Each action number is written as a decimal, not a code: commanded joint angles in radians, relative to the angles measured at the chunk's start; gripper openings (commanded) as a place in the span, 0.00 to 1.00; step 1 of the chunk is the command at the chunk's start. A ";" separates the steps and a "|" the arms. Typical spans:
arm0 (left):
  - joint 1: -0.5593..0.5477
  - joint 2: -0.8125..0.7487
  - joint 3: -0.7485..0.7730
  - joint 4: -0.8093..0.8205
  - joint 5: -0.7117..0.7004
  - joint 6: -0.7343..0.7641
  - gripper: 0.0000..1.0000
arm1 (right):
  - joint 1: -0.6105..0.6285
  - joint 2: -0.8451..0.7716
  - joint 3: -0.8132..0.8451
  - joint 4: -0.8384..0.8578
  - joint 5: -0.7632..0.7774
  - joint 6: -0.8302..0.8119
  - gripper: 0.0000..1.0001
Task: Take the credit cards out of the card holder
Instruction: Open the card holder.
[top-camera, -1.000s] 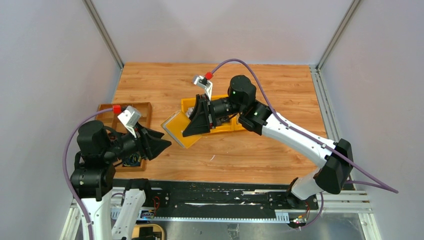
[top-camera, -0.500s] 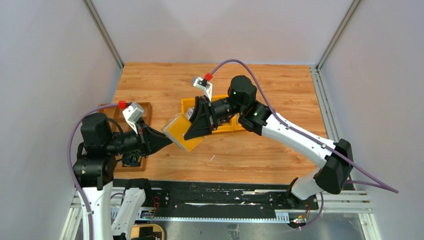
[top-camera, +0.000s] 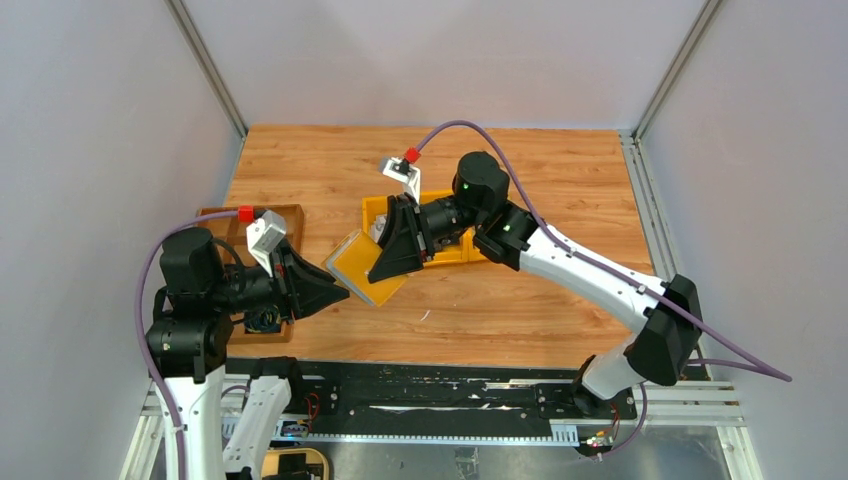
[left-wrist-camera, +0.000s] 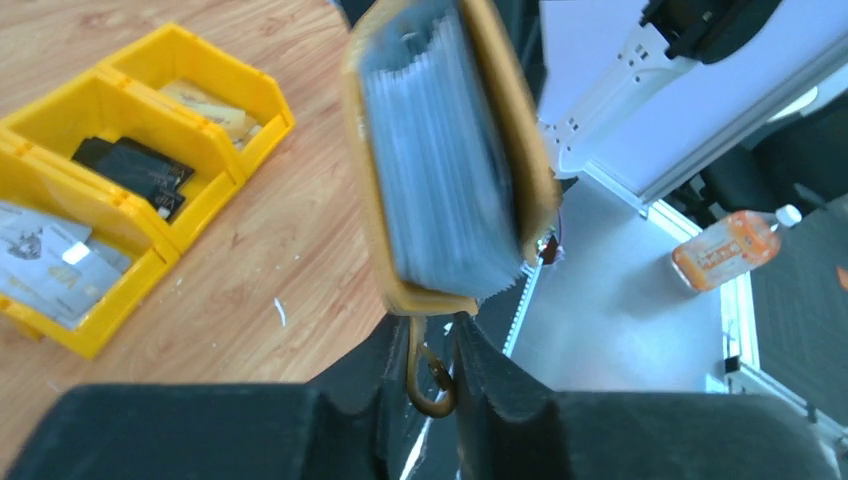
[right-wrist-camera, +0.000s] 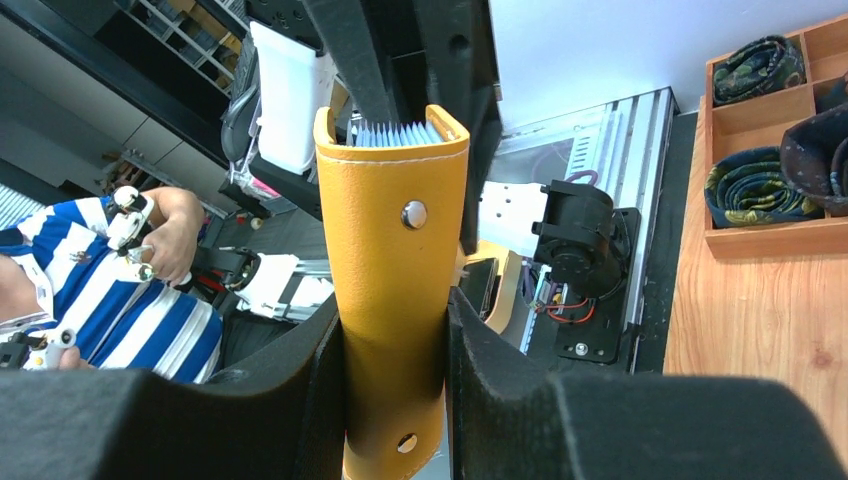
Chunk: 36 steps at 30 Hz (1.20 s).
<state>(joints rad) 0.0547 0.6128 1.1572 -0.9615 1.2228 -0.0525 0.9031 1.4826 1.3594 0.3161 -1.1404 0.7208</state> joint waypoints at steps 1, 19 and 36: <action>-0.002 0.016 0.008 -0.011 0.107 0.001 0.14 | 0.011 0.025 0.028 0.066 -0.065 0.066 0.07; -0.001 -0.011 0.062 -0.032 -0.331 0.135 0.00 | -0.078 -0.019 0.025 -0.246 0.124 -0.194 0.81; -0.002 0.095 0.146 -0.248 -0.435 0.458 0.00 | -0.002 -0.069 -0.012 -0.493 0.519 -0.693 0.86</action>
<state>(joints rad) 0.0547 0.7197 1.2491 -1.1893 0.7219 0.3458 0.8421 1.4647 1.3800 -0.1452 -0.7197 0.2287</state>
